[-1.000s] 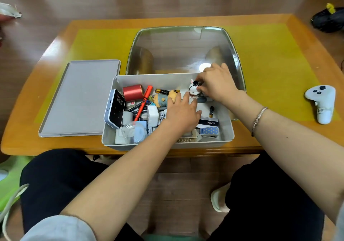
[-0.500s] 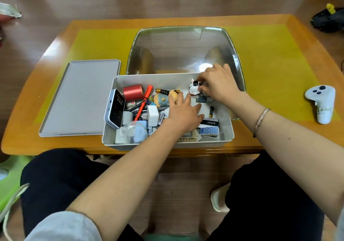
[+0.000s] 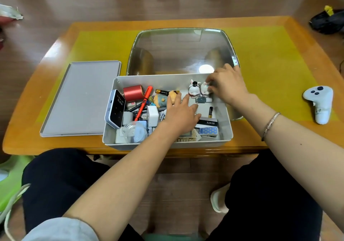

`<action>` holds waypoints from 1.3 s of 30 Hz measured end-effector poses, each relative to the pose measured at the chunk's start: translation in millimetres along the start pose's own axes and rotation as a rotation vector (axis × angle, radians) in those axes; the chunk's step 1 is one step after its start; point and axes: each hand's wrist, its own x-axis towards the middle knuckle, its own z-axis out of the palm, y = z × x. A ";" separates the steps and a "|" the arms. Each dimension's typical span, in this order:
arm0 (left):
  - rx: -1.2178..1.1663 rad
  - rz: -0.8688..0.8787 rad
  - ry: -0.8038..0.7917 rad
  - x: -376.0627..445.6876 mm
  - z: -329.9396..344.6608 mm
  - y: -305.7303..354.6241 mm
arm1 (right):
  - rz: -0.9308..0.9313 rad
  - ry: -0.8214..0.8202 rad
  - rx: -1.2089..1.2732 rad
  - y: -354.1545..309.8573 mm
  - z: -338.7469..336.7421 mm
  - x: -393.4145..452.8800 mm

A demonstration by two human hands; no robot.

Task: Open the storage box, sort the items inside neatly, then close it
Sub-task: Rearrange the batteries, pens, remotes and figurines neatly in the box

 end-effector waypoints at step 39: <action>-0.398 -0.452 0.583 -93.2 7.1 -123.0 | 0.063 -0.474 0.390 -119.8 29.0 30.6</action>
